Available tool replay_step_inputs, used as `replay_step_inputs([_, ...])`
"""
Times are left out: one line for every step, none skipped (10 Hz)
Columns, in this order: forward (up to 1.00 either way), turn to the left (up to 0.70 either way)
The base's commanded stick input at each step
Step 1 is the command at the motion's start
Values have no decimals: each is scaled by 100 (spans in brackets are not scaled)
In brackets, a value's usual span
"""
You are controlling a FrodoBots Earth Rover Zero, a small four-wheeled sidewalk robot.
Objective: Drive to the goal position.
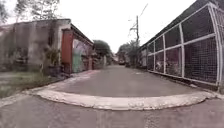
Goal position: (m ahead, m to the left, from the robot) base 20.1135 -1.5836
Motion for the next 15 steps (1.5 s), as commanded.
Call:
replay_step_inputs([70,-28])
replay_step_inputs([70,-28])
replay_step_inputs([70,-28])
replay_step_inputs([70,-28])
replay_step_inputs([70,-28])
replay_step_inputs([70,-19])
replay_step_inputs([70,7])
replay_step_inputs([70,7])
replay_step_inputs([70,7])
replay_step_inputs([70,7])
replay_step_inputs([70,7])
replay_step_inputs([70,38])
replay_step_inputs([70,36])
replay_step_inputs([70,7])
replay_step_inputs([70,7])
